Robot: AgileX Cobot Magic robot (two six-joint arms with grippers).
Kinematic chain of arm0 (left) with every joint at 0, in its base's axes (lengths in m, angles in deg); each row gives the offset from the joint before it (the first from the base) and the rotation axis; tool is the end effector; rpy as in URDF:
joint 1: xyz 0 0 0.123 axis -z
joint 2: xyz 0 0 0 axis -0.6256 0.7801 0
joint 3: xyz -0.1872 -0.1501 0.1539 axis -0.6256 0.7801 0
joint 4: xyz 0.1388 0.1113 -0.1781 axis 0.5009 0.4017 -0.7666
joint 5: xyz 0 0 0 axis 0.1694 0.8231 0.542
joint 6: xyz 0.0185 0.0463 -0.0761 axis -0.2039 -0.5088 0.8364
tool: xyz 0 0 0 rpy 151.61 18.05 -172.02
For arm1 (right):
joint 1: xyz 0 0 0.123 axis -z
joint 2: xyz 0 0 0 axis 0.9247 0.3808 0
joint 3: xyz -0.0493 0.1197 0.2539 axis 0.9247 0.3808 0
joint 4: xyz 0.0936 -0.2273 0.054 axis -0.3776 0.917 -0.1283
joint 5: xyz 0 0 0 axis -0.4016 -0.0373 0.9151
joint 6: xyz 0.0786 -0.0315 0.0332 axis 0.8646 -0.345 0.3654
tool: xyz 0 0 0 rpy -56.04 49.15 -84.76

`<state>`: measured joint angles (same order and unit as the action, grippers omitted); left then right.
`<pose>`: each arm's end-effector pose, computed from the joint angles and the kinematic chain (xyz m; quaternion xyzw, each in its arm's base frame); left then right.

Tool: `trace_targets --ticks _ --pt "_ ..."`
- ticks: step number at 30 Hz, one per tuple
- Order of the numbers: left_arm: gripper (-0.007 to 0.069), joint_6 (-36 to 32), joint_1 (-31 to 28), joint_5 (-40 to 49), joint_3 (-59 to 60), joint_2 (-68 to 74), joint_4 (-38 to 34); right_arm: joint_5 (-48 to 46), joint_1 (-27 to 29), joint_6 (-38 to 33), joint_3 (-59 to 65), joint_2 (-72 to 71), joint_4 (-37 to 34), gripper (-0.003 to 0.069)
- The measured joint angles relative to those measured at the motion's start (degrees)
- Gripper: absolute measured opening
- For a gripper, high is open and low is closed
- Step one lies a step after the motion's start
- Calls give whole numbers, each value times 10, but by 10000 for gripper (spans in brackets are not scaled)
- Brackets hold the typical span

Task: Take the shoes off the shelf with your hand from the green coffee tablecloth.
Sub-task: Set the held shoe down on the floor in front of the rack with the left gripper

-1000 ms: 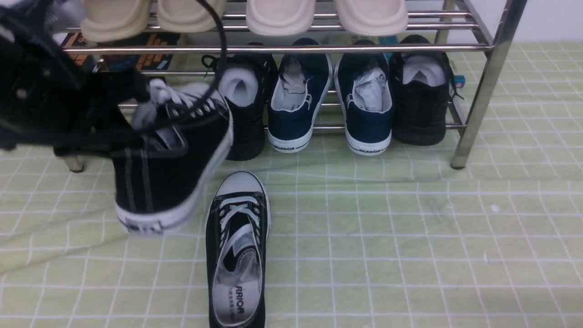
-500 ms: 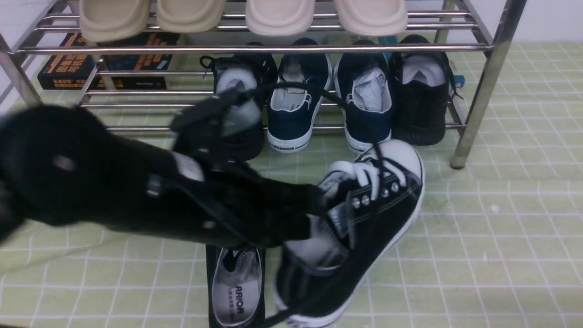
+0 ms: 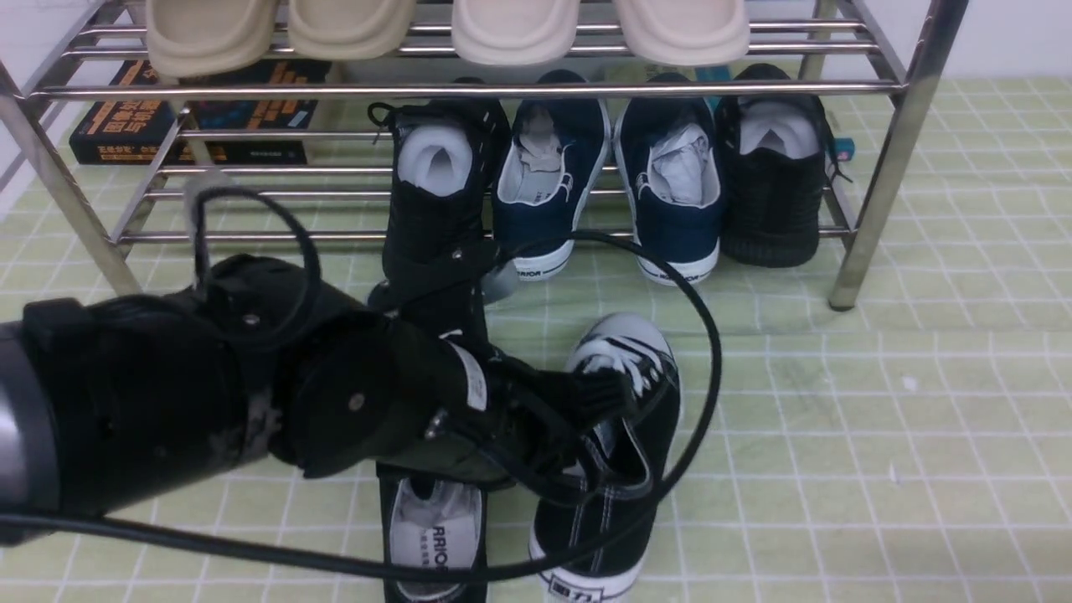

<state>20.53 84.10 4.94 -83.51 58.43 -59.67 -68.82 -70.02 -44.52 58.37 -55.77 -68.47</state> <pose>0.2115 -0.2161 0.2539 -0.0213 0.9349 -0.2631 0.2374 0.0518 0.0029 0.1739 -0.0169 0.8071 0.0171 0.5900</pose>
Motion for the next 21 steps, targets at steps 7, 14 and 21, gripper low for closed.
trace_targets --ticks 7,14,21 --pt "11 121 1 -20 0 0 91 0 0 0 0 0 0 238" --pt "21 258 50 13 -1 42 216 0 0 0 0 0 0 238" --pt "64 329 93 16 -2 55 267 0 0 0 0 0 -1 238"
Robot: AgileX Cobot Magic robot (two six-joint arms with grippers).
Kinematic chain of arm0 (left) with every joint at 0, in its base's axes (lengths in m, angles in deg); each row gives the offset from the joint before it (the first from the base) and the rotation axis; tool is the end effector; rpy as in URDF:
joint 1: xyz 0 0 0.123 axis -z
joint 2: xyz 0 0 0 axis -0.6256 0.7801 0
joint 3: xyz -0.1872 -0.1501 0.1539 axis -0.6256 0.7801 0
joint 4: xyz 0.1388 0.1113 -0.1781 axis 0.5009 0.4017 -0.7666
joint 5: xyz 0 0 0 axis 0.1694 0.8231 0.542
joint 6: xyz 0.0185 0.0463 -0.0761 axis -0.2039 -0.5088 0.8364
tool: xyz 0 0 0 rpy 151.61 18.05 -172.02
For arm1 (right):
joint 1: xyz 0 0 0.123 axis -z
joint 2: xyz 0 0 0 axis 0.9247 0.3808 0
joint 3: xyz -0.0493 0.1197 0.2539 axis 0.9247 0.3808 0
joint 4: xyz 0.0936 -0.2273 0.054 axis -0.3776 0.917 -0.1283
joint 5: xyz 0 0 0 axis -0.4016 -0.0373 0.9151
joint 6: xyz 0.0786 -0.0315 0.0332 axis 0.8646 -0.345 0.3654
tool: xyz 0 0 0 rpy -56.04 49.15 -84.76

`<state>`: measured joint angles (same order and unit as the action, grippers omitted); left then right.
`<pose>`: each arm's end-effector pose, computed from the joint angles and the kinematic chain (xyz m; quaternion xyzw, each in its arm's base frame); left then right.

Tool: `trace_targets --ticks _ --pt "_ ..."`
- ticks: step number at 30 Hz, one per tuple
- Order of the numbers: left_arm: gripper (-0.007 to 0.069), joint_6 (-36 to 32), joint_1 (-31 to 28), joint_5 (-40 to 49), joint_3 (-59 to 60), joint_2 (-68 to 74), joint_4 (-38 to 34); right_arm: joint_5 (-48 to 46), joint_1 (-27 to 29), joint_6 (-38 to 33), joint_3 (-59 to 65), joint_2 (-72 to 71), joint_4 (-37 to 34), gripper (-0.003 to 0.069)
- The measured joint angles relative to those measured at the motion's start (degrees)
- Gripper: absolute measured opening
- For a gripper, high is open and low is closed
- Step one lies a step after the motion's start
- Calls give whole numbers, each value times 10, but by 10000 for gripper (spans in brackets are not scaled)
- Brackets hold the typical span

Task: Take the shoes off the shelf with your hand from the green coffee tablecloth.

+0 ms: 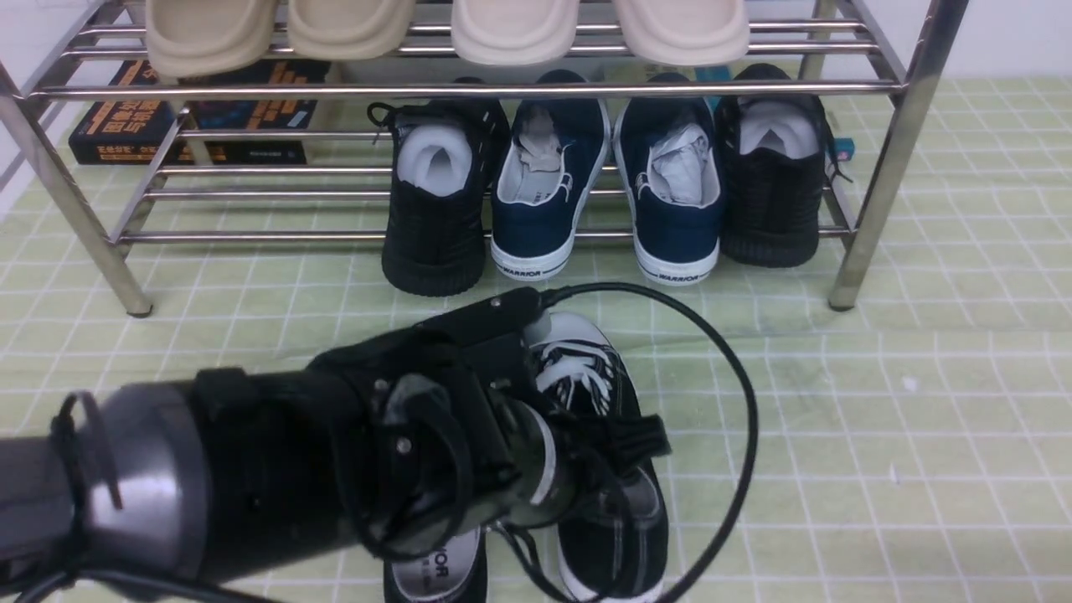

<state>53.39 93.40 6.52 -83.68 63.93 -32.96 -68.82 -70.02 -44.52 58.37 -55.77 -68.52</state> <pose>0.1946 -0.2467 0.2268 -0.0447 0.9450 -0.2109 0.2459 0.0518 0.0029 0.1739 -0.0167 0.8071 0.0174 0.5900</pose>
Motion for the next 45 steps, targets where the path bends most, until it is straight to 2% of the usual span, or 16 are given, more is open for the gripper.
trace_targets --ticks 9,10,12,15,18,21,23,25,28,33,35,38,39,40,42,45 --pt "317 5 4 51 -11 -12 1 0 0 0 0 0 0 238" --pt "317 4 4 51 -11 -12 1 0 0 0 0 0 0 238" --pt "370 -21 4 104 -36 -45 2 0 0 0 0 0 0 238" --pt "383 -75 4 187 -82 -100 19 0 0 0 0 0 0 238" --pt "329 -130 4 304 -142 -152 59 0 0 0 0 0 0 238" --pt "188 -164 4 411 -186 -189 112 0 0 0 0 0 0 238" --pt "81 -188 -7 440 -201 -215 146 0 0 0 0 0 0 238" --pt "22 -224 -30 450 -206 -240 147 0 0 0 0 0 0 238" --pt "10 -297 -88 456 -207 -272 107 0 0 0 0 0 0 238" --pt "10 -572 -228 456 -190 -344 -111 0 0 0 0 0 0 238" --pt "10 -682 -253 456 -155 -369 -210 0 0 0 0 0 0 238" --pt "11 -792 -263 456 -71 -406 -342 0 0 0 0 0 0 238" --pt "11 -792 -263 456 -71 -406 -350 0 0 0 0 0 0 238" --pt "11 -826 -263 437 -3 -427 -414 0 0 0 0 0 0 238" --pt "11 -835 -263 405 31 -439 -446 0 0 0 0 0 0 238" --pt "16 -843 -263 253 124 -455 -519 0 0 0 0 0 0 238"
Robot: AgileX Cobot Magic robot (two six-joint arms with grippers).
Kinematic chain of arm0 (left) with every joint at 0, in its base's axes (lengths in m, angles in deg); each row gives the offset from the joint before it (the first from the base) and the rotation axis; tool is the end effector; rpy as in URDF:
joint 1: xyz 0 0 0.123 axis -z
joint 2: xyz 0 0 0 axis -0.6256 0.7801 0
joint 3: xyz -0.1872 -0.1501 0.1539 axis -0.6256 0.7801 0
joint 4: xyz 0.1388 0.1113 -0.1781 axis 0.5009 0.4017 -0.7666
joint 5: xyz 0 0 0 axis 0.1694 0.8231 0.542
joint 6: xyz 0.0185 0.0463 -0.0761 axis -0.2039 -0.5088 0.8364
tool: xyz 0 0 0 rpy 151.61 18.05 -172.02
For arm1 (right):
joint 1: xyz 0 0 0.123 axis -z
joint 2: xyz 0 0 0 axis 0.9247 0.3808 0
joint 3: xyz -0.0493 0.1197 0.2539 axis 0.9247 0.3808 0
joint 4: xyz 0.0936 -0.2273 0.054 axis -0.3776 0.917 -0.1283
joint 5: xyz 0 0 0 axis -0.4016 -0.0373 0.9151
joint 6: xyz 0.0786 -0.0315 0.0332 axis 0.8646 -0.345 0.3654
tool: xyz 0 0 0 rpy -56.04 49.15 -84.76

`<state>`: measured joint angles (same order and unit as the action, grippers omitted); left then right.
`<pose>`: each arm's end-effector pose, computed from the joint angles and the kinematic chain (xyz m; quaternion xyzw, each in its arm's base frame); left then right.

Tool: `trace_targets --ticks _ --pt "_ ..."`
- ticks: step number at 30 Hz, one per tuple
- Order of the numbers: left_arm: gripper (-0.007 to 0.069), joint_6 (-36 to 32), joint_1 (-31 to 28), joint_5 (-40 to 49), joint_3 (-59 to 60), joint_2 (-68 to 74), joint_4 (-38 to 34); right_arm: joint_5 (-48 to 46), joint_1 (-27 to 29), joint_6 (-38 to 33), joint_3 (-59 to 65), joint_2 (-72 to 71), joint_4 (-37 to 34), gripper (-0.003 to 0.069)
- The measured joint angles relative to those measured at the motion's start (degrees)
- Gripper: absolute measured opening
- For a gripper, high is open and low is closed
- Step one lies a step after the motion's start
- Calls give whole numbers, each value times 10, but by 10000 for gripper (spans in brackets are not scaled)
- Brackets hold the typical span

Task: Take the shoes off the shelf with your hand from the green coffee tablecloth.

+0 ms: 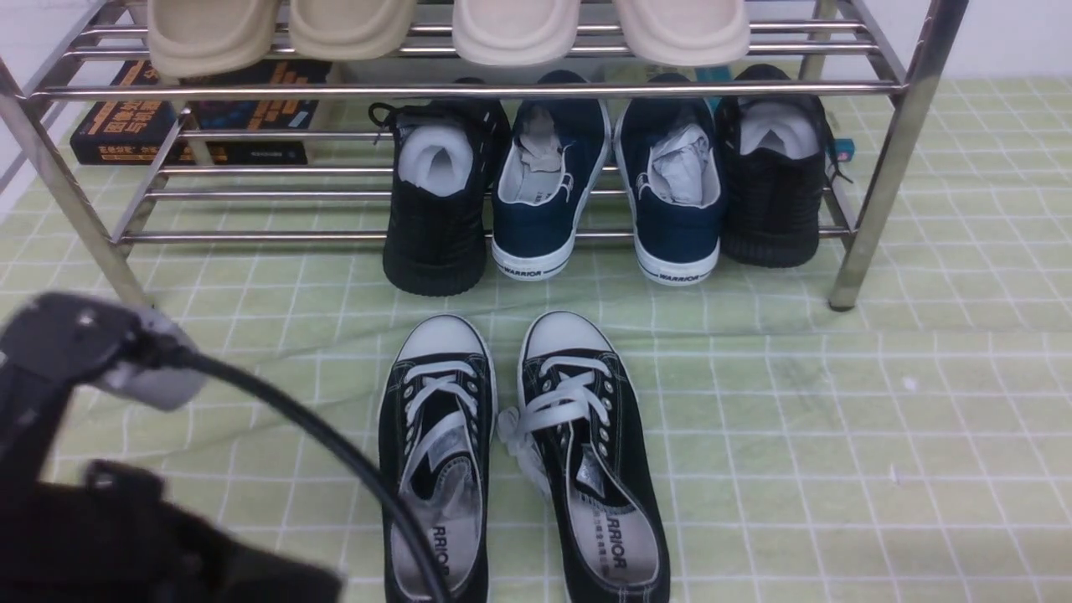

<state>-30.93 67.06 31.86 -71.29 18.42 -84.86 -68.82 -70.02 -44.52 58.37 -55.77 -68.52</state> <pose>0.1002 -0.0906 0.3197 0.1893 0.8893 -0.2900 0.2987 0.0518 0.0029 0.1739 -0.0167 0.8071 0.0174 0.5900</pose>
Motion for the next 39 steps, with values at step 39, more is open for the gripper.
trace_targets --ticks 39 --pt "45 139 -190 -280 285 -331 319 0 0 0 0 0 0 238"
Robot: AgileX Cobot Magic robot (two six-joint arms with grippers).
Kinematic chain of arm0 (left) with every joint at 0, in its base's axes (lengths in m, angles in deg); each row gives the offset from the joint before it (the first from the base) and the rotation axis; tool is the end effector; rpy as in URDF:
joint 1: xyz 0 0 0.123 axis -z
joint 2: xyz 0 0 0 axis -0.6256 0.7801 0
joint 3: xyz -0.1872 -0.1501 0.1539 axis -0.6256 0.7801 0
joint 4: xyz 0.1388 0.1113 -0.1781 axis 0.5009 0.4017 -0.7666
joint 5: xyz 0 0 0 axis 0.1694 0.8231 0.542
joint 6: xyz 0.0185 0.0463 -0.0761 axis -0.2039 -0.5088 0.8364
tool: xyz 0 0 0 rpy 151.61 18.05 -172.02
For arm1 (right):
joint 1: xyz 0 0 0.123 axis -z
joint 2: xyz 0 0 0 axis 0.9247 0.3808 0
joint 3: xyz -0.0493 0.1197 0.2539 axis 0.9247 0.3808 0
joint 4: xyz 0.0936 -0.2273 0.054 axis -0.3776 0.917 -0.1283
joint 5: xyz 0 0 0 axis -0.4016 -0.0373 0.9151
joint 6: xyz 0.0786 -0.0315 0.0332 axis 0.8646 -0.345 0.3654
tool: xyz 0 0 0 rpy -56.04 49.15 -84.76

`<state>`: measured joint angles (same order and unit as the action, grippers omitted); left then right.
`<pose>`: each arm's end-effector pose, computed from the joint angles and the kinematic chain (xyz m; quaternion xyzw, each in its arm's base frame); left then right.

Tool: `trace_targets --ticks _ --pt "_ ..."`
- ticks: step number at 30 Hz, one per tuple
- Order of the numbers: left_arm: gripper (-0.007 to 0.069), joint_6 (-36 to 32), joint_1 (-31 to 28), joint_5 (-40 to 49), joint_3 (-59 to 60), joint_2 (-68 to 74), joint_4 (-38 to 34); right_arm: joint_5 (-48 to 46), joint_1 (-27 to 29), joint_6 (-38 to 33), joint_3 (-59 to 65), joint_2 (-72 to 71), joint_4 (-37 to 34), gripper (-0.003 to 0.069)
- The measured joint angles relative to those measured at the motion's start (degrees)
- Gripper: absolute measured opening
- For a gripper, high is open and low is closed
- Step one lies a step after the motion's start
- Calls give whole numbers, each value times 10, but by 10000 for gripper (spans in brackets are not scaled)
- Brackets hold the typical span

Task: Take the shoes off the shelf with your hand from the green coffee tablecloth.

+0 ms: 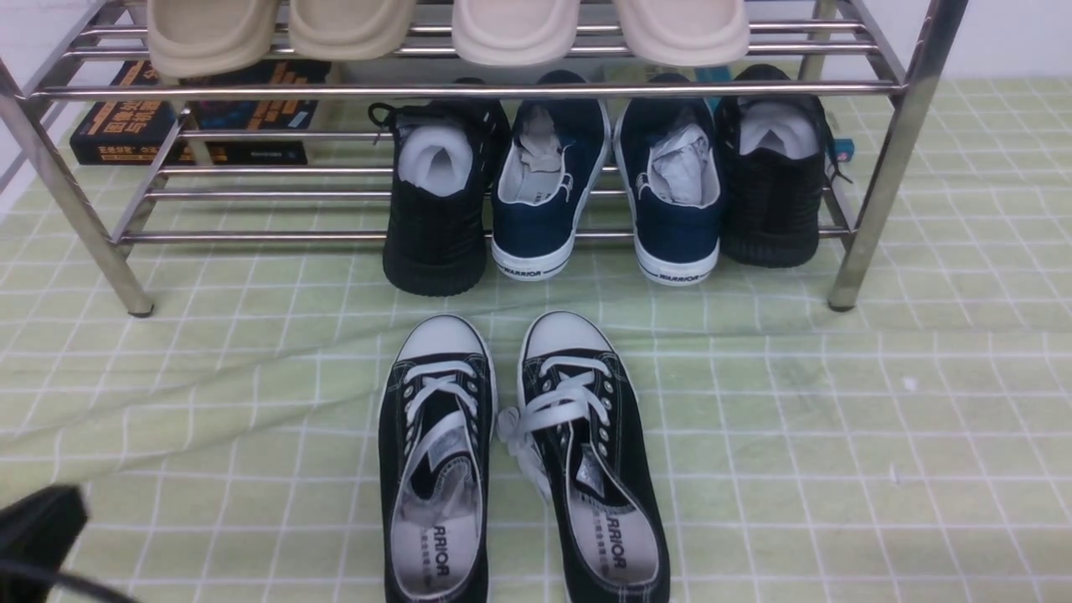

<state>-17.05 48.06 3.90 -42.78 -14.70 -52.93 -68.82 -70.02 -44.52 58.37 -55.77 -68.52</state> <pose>0.0621 -0.0073 0.2416 0.0240 0.7930 -0.0612 0.6056 0.0518 0.0029 0.1739 -0.0167 0.8071 0.0174 0.5900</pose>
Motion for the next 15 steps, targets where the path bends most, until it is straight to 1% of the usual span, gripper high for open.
trace_targets --ticks 3,4,5,6,8,11,15 --pt "48 0 -45 -1 52 -66 11 0 0 0 0 0 0 238" --pt "48 0 -48 -1 55 -66 11 0 0 0 0 0 0 238" --pt "52 0 -80 -1 89 -100 13 0 0 0 0 0 0 238" --pt "52 0 -80 -1 92 -102 13 0 0 0 0 0 0 238" --pt "52 1 -107 1 116 -107 14 0 0 0 0 0 0 238" --pt "54 2 -115 11 130 -108 20 0 0 0 0 0 0 238" --pt "54 2 -99 5 134 -108 23 0 0 0 0 0 0 238"
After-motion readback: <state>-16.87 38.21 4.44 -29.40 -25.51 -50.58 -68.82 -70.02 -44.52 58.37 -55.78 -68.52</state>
